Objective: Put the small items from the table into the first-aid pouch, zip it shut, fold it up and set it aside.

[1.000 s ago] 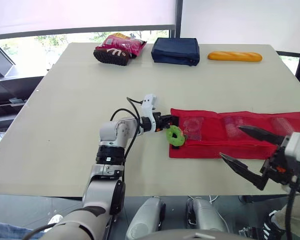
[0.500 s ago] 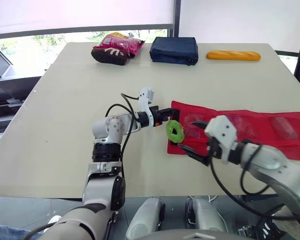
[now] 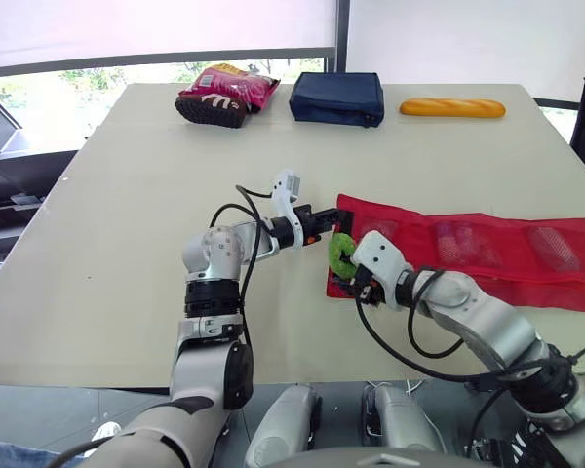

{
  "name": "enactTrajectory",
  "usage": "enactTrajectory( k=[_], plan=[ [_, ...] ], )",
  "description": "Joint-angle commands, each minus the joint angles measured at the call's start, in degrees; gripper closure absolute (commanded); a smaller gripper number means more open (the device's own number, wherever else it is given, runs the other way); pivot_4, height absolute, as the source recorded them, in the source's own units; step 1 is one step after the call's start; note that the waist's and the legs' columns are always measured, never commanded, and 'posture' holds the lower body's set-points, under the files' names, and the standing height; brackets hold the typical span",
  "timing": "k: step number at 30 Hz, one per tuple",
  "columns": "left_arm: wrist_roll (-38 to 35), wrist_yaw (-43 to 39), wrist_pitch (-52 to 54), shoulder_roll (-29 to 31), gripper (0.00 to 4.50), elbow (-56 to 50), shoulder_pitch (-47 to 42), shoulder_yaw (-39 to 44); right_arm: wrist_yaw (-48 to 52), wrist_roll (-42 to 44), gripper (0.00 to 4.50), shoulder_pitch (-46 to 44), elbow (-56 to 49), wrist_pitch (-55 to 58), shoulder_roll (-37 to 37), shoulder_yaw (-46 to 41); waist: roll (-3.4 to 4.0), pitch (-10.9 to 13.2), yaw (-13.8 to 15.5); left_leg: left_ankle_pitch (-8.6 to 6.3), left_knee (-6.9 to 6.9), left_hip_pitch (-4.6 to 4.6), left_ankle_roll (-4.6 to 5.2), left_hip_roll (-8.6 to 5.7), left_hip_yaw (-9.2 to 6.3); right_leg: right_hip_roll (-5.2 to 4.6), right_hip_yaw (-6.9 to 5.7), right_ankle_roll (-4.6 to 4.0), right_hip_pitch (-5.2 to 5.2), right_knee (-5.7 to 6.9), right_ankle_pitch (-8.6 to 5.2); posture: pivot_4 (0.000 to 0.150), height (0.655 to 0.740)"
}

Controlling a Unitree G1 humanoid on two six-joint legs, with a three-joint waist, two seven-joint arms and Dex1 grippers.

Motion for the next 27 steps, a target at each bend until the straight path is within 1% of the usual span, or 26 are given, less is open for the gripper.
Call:
enactTrajectory(
  k=[1,2,6,8,16,21,25,27],
  plan=[
    [-2.13,0.21,-0.12,-0.4,4.5,-1.58,-1.86,0.96,0.16,-3.23,4.28,-1.64,0.6,0.22,0.62,0.71,0.0,0.0,-0.13,0.0,0.0,0.0,0.0,0.0,0.0,0.0,0.0,0.0,0.0,0.0,0.0,0.15,0.739],
    [-2.27,0.25,-0.13,-0.36,4.5,-1.61,-1.81,0.94,0.42,-3.95,4.47,-1.92,0.78,0.21,0.61,0.94,0.0,0.0,-0.19,0.0,0.0,0.0,0.0,0.0,-0.01,0.0,0.0,0.0,0.0,0.01,0.0,0.15,0.739],
    [-2.34,0.39,-0.34,-0.11,4.5,-1.83,-1.45,0.78,1.1,-4.56,4.47,-1.55,-0.02,0.05,1.21,-0.86,0.01,0.0,-0.51,0.0,-0.01,0.0,-0.01,0.0,-0.02,0.01,0.0,0.0,-0.01,0.02,0.0,0.15,0.739],
    [-2.1,0.18,-0.62,0.33,4.5,-1.94,-1.3,0.56,1.85,-2.94,4.47,-0.4,-1.92,0.64,1.33,-3.52,0.0,0.0,-0.56,0.0,-0.01,0.0,-0.01,-0.01,-0.02,0.01,0.0,0.0,-0.01,0.02,0.0,0.15,0.739],
    [-0.47,-2.43,-3.25,4.21,4.5,-0.55,-0.69,-1.25,6.0,10.34,4.47,10.0,-12.85,1.69,1.93,-21.27,0.01,0.0,-0.79,0.0,-0.05,-0.01,-0.01,0.0,-0.06,0.02,0.0,0.0,-0.04,0.03,0.0,0.15,0.739],
    [1.31,-5.27,-5.37,7.12,4.5,-0.35,0.39,-4.58,5.27,13.91,4.47,16.73,-15.28,2.17,0.48,-30.34,0.01,0.0,-0.8,0.0,-0.06,-0.01,0.0,0.0,-0.03,0.01,0.03,0.0,-0.04,0.04,0.0,0.15,0.739],
    [3.77,-8.49,-8.12,10.23,4.5,-0.3,1.85,-8.42,2.8,18.44,4.47,21.06,-15.68,1.27,3.4,-39.13,0.02,0.0,-0.82,0.0,-0.12,0.0,-0.01,0.0,-0.03,0.01,0.05,-0.01,-0.07,0.04,0.0,0.15,0.739],
    [4.94,-9.72,-9.34,11.53,4.5,0.04,2.4,-9.82,0.67,22.85,4.47,22.55,-15.87,1.44,6.85,-43.38,0.02,-0.01,-0.78,0.0,-0.14,0.0,-0.01,0.0,0.02,0.02,0.12,-0.01,-0.1,0.07,0.0,0.15,0.739]
  ],
)
